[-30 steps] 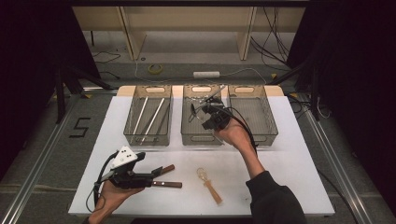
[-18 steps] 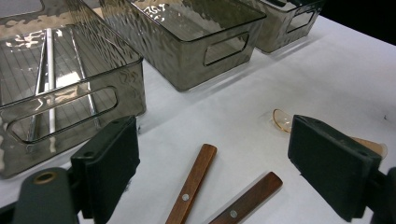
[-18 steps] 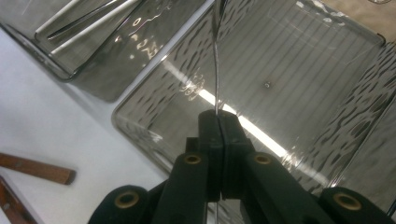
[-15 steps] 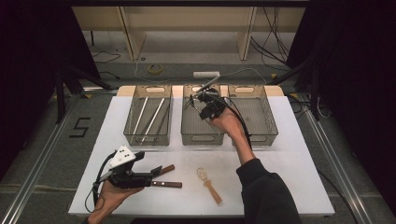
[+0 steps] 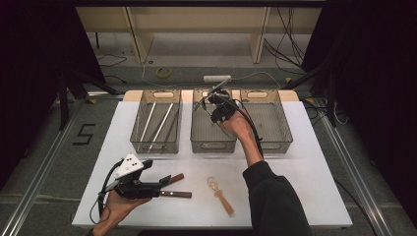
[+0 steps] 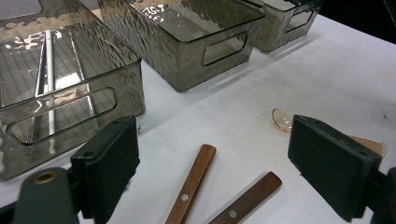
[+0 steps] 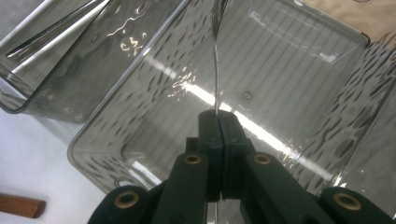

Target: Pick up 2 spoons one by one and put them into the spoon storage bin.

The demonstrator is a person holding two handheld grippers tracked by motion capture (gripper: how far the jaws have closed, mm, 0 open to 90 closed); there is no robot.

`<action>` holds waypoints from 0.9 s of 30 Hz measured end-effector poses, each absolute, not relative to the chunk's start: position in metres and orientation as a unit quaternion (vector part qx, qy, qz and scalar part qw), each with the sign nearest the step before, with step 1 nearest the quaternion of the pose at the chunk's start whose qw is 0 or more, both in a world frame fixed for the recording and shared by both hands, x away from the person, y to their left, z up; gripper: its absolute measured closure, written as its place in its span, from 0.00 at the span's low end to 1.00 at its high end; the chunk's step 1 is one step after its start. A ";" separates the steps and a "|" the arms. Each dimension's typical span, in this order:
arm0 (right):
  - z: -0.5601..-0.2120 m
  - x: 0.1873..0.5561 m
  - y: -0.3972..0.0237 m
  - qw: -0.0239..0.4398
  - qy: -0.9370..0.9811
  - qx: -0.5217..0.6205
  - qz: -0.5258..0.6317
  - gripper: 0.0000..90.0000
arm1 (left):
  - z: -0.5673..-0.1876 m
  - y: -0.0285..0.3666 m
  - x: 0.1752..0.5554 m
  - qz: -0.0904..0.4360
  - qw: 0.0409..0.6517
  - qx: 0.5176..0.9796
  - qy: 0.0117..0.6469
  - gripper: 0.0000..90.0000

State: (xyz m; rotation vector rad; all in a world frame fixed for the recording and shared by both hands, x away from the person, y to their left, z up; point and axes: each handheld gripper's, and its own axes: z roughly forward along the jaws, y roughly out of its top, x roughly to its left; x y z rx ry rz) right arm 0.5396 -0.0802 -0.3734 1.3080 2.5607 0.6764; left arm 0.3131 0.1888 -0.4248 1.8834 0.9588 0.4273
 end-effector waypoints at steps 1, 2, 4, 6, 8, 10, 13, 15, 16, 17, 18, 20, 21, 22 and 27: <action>-0.374 0.540 -0.079 0.095 0.862 0.442 0.228 1.00 | -0.425 0.189 0.313 0.175 0.473 0.770 0.392 0.17; -0.374 0.541 -0.079 0.095 0.861 0.445 0.229 1.00 | -0.425 0.189 0.313 0.175 0.473 0.770 0.392 0.17; -0.375 0.542 -0.078 0.096 0.860 0.445 0.231 1.00 | -0.425 0.189 0.313 0.174 0.474 0.769 0.392 0.17; -0.377 0.542 -0.076 0.097 0.861 0.444 0.230 1.00 | -0.425 0.189 0.313 0.174 0.474 0.770 0.391 0.17; -0.380 0.543 -0.074 0.099 0.861 0.443 0.229 1.00 | -0.425 0.189 0.313 0.174 0.474 0.769 0.391 0.17; -0.382 0.544 -0.073 0.099 0.862 0.443 0.226 1.00 | -0.424 0.189 0.313 0.175 0.474 0.770 0.390 0.17; -0.384 0.546 -0.071 0.095 0.862 0.445 0.225 1.00 | -0.425 0.188 0.313 0.175 0.474 0.769 0.391 0.17; -0.385 0.546 -0.070 0.095 0.862 0.445 0.224 1.00 | -0.425 0.188 0.313 0.174 0.474 0.769 0.391 0.17; -0.386 0.546 -0.070 0.094 0.861 0.447 0.226 1.00 | -0.425 0.188 0.313 0.175 0.474 0.769 0.391 0.17; -0.387 0.547 -0.070 0.095 0.862 0.444 0.225 1.00 | -0.425 0.188 0.313 0.175 0.474 0.769 0.391 0.17; -0.387 0.546 -0.069 0.094 0.861 0.448 0.223 1.00 | -0.425 0.188 0.313 0.175 0.474 0.769 0.391 0.17; -0.388 0.547 -0.068 0.094 0.862 0.446 0.223 1.00 | -0.425 0.188 0.313 0.175 0.474 0.769 0.390 0.17; -0.389 0.546 -0.066 0.093 0.861 0.448 0.222 1.00 | -0.425 0.188 0.313 0.175 0.474 0.770 0.390 0.17; -0.390 0.547 -0.066 0.094 0.861 0.446 0.225 1.00 | -0.425 0.188 0.313 0.175 0.473 0.770 0.390 0.17; -0.393 0.547 -0.063 0.095 0.863 0.444 0.223 0.99 | -0.425 0.189 0.312 0.175 0.474 0.769 0.391 0.17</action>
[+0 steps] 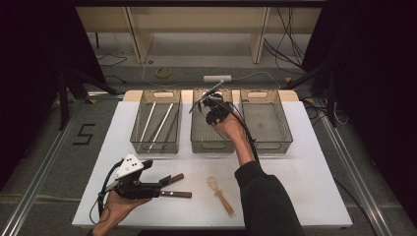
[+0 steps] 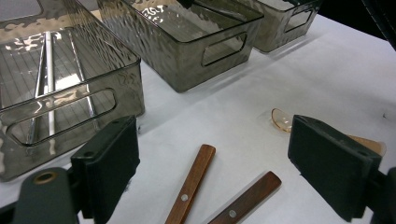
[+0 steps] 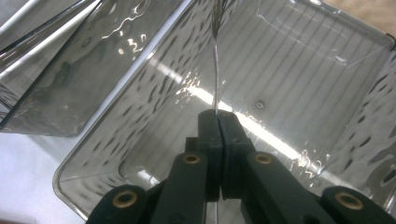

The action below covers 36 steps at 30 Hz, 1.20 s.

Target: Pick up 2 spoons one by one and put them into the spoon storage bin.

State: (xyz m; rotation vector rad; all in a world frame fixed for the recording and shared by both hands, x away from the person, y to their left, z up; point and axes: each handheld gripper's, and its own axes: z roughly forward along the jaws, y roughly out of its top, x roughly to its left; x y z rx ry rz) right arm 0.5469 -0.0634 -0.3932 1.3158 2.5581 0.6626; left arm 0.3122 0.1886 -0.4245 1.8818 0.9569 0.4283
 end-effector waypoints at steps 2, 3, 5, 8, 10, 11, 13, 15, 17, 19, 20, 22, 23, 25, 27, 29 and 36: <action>-0.394 0.547 -0.063 0.092 0.860 0.449 0.225 0.99 | -0.425 0.189 0.312 0.174 0.473 0.769 0.392 0.17; -0.395 0.547 -0.063 0.094 0.859 0.449 0.230 0.96 | -0.425 0.189 0.312 0.174 0.473 0.770 0.392 0.17; -0.395 0.548 -0.063 0.089 0.857 0.448 0.238 0.87 | -0.425 0.189 0.313 0.175 0.473 0.770 0.391 0.17; -0.392 0.547 -0.063 0.084 0.858 0.443 0.244 0.75 | -0.425 0.189 0.312 0.175 0.473 0.769 0.392 0.17; -0.389 0.545 -0.065 0.083 0.859 0.440 0.249 0.70 | -0.425 0.189 0.312 0.175 0.473 0.770 0.392 0.17; -0.387 0.544 -0.065 0.080 0.858 0.443 0.249 0.67 | -0.425 0.189 0.312 0.175 0.472 0.770 0.392 0.17; -0.384 0.541 -0.067 0.075 0.861 0.435 0.253 0.60 | -0.425 0.189 0.312 0.175 0.473 0.769 0.392 0.17; -0.380 0.535 -0.068 0.077 0.865 0.428 0.250 0.52 | -0.425 0.189 0.312 0.176 0.474 0.768 0.394 0.17; -0.376 0.528 -0.069 0.081 0.869 0.419 0.250 0.48 | -0.425 0.189 0.312 0.177 0.471 0.769 0.394 0.17; -0.371 0.521 -0.072 0.079 0.871 0.410 0.257 0.45 | -0.424 0.189 0.312 0.176 0.473 0.767 0.395 0.17; -0.369 0.515 -0.074 0.079 0.871 0.408 0.261 0.44 | -0.425 0.189 0.312 0.177 0.473 0.768 0.395 0.17; -0.367 0.506 -0.076 0.080 0.871 0.403 0.267 0.41 | -0.425 0.189 0.312 0.177 0.471 0.768 0.396 0.17; -0.367 0.502 -0.077 0.080 0.872 0.399 0.270 0.41 | -0.425 0.189 0.312 0.178 0.472 0.768 0.396 0.17; -0.367 0.494 -0.080 0.081 0.874 0.394 0.272 0.40 | -0.424 0.189 0.312 0.178 0.474 0.766 0.397 0.17; -0.367 0.485 -0.082 0.080 0.875 0.391 0.274 0.40 | -0.425 0.189 0.312 0.178 0.473 0.765 0.399 0.17; -0.368 0.477 -0.085 0.080 0.876 0.387 0.276 0.38 | -0.425 0.190 0.313 0.179 0.472 0.766 0.398 0.17; -0.373 0.449 -0.092 0.078 0.878 0.382 0.278 0.35 | -0.425 0.190 0.313 0.178 0.473 0.766 0.399 0.17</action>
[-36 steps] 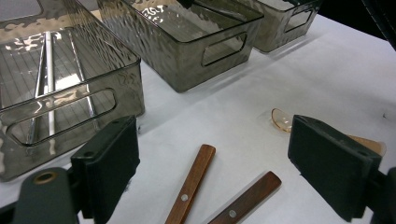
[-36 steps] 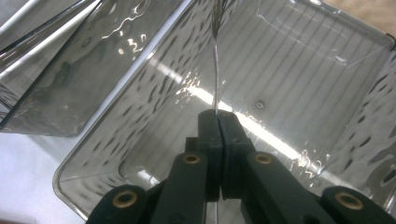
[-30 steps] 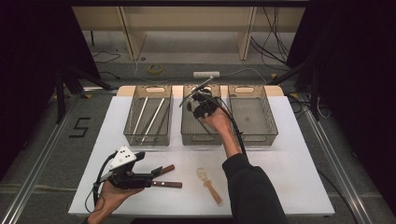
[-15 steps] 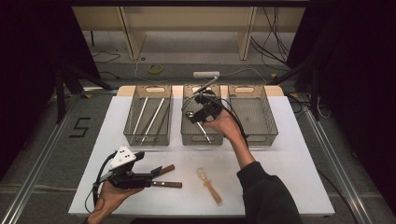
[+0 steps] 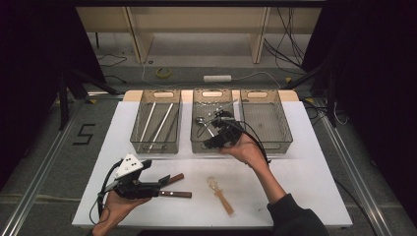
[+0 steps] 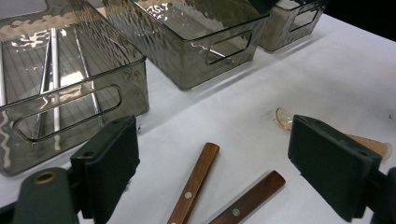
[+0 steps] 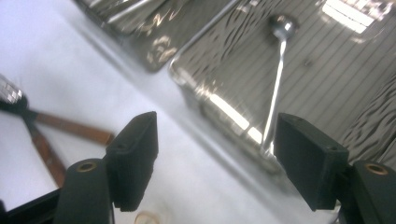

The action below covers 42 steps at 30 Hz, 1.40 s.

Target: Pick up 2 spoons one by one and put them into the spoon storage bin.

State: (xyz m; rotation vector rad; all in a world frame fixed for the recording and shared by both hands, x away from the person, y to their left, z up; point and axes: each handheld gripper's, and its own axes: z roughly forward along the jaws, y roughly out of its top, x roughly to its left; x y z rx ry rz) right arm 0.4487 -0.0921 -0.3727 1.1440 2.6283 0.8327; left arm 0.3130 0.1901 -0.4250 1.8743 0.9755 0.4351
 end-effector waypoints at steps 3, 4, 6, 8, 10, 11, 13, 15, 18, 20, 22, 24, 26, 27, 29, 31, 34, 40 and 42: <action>-0.375 0.437 -0.096 0.075 0.881 0.373 0.281 0.34 | -0.425 0.190 0.313 0.177 0.470 0.767 0.401 0.17; -0.375 0.433 -0.097 0.072 0.882 0.369 0.285 0.33 | -0.425 0.190 0.313 0.178 0.470 0.766 0.400 0.17; -0.377 0.426 -0.099 0.068 0.885 0.364 0.283 0.33 | -0.425 0.190 0.313 0.178 0.470 0.766 0.401 0.17; -0.380 0.417 -0.102 0.069 0.888 0.358 0.279 0.33 | -0.426 0.190 0.313 0.177 0.469 0.766 0.402 0.17; -0.383 0.409 -0.105 0.068 0.890 0.356 0.277 0.33 | -0.425 0.191 0.313 0.178 0.470 0.766 0.402 0.17; -0.385 0.406 -0.106 0.070 0.889 0.357 0.279 0.33 | -0.425 0.191 0.313 0.178 0.470 0.766 0.402 0.17; -0.388 0.401 -0.109 0.066 0.888 0.358 0.280 0.33 | -0.426 0.190 0.313 0.177 0.468 0.767 0.402 0.17; -0.391 0.395 -0.111 0.065 0.893 0.354 0.269 0.33 | -0.425 0.190 0.313 0.177 0.469 0.766 0.402 0.17; -0.393 0.388 -0.113 0.069 0.894 0.354 0.265 0.33 | -0.426 0.190 0.313 0.177 0.469 0.766 0.402 0.17; -0.394 0.385 -0.114 0.069 0.895 0.353 0.263 0.32 | -0.426 0.190 0.313 0.176 0.469 0.766 0.402 0.17; -0.395 0.381 -0.116 0.071 0.896 0.352 0.262 0.32 | -0.426 0.189 0.313 0.176 0.470 0.766 0.401 0.17; -0.397 0.376 -0.117 0.068 0.897 0.352 0.259 0.32 | -0.426 0.189 0.313 0.176 0.467 0.768 0.400 0.17; -0.399 0.372 -0.117 0.065 0.899 0.350 0.256 0.32 | -0.425 0.190 0.313 0.176 0.470 0.766 0.401 0.17; -0.400 0.370 -0.117 0.064 0.900 0.348 0.254 0.32 | -0.425 0.190 0.313 0.177 0.470 0.766 0.401 0.17; -0.402 0.366 -0.116 0.056 0.901 0.347 0.252 0.32 | -0.426 0.189 0.312 0.177 0.469 0.767 0.401 0.17; -0.403 0.364 -0.115 0.055 0.904 0.344 0.247 0.31 | -0.425 0.190 0.312 0.177 0.469 0.767 0.401 0.17; -0.406 0.359 -0.114 0.051 0.907 0.342 0.242 0.31 | -0.425 0.189 0.312 0.178 0.468 0.768 0.399 0.17; -0.413 0.353 -0.113 0.051 0.911 0.342 0.227 0.29 | -0.425 0.190 0.312 0.179 0.467 0.769 0.398 0.17; -0.415 0.352 -0.113 0.048 0.912 0.340 0.224 0.28 | -0.425 0.190 0.312 0.178 0.468 0.769 0.398 0.17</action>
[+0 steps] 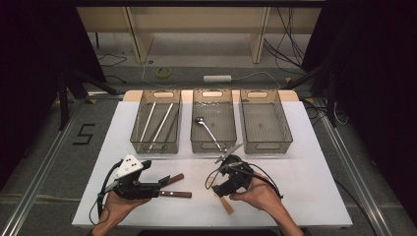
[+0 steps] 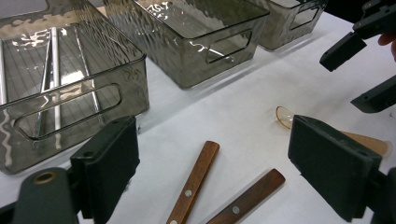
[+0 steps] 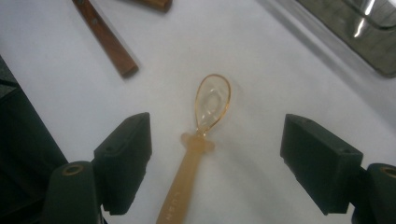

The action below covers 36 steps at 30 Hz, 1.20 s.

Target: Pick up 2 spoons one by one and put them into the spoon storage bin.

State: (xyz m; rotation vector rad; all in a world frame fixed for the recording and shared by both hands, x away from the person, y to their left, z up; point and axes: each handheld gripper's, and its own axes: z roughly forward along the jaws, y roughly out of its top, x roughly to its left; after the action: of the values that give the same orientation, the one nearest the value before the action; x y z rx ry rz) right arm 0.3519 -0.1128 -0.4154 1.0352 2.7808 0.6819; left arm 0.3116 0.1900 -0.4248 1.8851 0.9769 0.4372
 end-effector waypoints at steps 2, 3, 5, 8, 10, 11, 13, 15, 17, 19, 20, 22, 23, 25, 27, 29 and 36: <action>-0.417 0.350 -0.113 0.044 0.912 0.342 0.222 0.28 | -0.425 0.190 0.312 0.179 0.468 0.769 0.398 0.17; -0.419 0.349 -0.113 0.043 0.913 0.339 0.222 0.28 | -0.425 0.189 0.312 0.178 0.467 0.769 0.398 0.17; -0.421 0.348 -0.113 0.040 0.913 0.340 0.221 0.28 | -0.425 0.189 0.312 0.179 0.467 0.769 0.398 0.17; -0.423 0.346 -0.113 0.041 0.914 0.340 0.215 0.29 | -0.425 0.189 0.311 0.179 0.467 0.769 0.398 0.17; -0.424 0.345 -0.113 0.038 0.914 0.340 0.217 0.31 | -0.425 0.190 0.311 0.179 0.468 0.769 0.398 0.17; -0.425 0.344 -0.114 0.035 0.913 0.341 0.221 0.33 | -0.425 0.190 0.311 0.179 0.470 0.768 0.397 0.17; -0.425 0.342 -0.114 0.034 0.914 0.340 0.221 0.35 | -0.425 0.190 0.311 0.179 0.470 0.768 0.397 0.17; -0.427 0.340 -0.115 0.034 0.913 0.342 0.221 0.37 | -0.425 0.190 0.311 0.179 0.469 0.769 0.397 0.17; -0.429 0.337 -0.116 0.032 0.912 0.345 0.221 0.40 | -0.425 0.190 0.311 0.179 0.470 0.768 0.397 0.17; -0.433 0.335 -0.116 0.030 0.910 0.348 0.222 0.42 | -0.425 0.190 0.311 0.179 0.469 0.768 0.397 0.17; -0.435 0.334 -0.116 0.029 0.911 0.349 0.220 0.43 | -0.425 0.190 0.311 0.179 0.469 0.769 0.396 0.17; -0.439 0.332 -0.116 0.029 0.912 0.348 0.216 0.45 | -0.425 0.190 0.311 0.178 0.470 0.768 0.396 0.17; -0.441 0.330 -0.116 0.027 0.912 0.348 0.213 0.46 | -0.425 0.190 0.311 0.179 0.470 0.768 0.396 0.17; -0.445 0.328 -0.115 0.026 0.913 0.348 0.211 0.48 | -0.425 0.189 0.311 0.178 0.469 0.769 0.396 0.17; -0.448 0.327 -0.114 0.035 0.914 0.351 0.202 0.50 | -0.425 0.189 0.311 0.179 0.470 0.769 0.396 0.17; -0.450 0.327 -0.115 0.030 0.913 0.353 0.201 0.53 | -0.425 0.189 0.311 0.178 0.469 0.770 0.395 0.17; -0.457 0.325 -0.113 0.028 0.917 0.347 0.194 0.63 | -0.425 0.190 0.311 0.179 0.468 0.770 0.395 0.17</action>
State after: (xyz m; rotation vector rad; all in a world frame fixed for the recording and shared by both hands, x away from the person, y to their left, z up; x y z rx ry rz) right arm 0.3250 -0.1133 -0.4565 1.0728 2.8310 0.5992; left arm 0.3110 0.1896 -0.4252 1.8877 0.9697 0.4386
